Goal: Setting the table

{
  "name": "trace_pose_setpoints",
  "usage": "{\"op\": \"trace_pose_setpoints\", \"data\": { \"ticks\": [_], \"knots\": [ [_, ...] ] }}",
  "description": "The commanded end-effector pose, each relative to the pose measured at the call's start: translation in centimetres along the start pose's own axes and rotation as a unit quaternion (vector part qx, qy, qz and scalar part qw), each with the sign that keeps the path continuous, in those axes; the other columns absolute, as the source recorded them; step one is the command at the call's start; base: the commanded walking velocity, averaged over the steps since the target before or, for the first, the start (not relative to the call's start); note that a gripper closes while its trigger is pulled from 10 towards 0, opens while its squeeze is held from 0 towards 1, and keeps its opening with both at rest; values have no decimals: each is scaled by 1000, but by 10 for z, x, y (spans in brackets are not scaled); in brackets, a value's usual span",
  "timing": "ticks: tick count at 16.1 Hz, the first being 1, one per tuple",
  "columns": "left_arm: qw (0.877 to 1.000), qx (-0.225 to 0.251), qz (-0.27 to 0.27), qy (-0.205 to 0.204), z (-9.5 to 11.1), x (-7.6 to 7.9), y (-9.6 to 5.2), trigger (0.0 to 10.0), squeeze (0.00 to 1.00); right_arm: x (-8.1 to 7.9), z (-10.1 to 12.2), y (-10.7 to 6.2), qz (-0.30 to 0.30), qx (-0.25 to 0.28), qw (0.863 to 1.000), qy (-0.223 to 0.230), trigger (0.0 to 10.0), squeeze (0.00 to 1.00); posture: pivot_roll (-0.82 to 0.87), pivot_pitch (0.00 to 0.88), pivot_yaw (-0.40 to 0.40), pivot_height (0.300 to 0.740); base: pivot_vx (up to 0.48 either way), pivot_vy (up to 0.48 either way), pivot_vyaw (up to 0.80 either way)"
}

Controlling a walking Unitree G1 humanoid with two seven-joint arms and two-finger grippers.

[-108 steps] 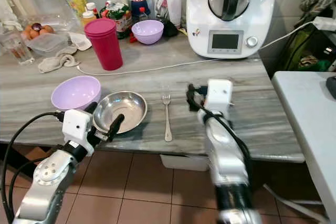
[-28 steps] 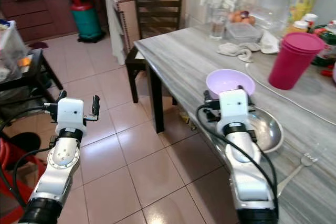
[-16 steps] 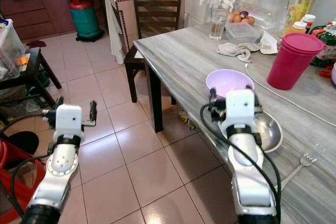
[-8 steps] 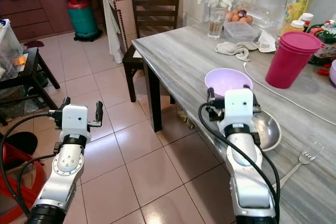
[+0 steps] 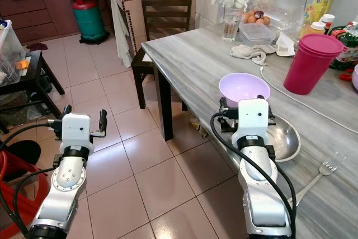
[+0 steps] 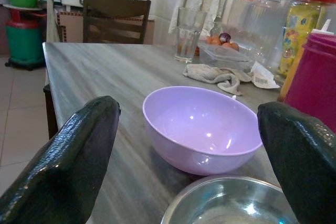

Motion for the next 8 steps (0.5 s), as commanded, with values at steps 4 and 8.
{"op": "trace_pose_setpoints", "data": {
  "ticks": [4, 8],
  "knots": [
    [1000, -11, -8, -18, 2, 7, 9, 10000, 0, 2, 5, 6, -3, 6, 1000, 3, 10000, 0, -223, 0, 45, 740, 0, 0, -580],
    [999, -16, -9, -31, 2, 9, 8, 10000, 0, 2, 4, 7, 1, -1, 1000, 4, 10000, 0, -224, 0, 38, 740, 0, 0, -600]
  ]
}}
Point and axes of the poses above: a point about 5 cm out from each wrist's last joint towards the gripper, its own y axis pointing out of the wrist towards the gripper, its own z axis along the axis of the wrist's last joint, x = y × z, the point moved 1 cm from there along y, pointing out of the wrist towards the gripper, and after that the axes turned 5 degrees about -y, right-handed, at the moved point
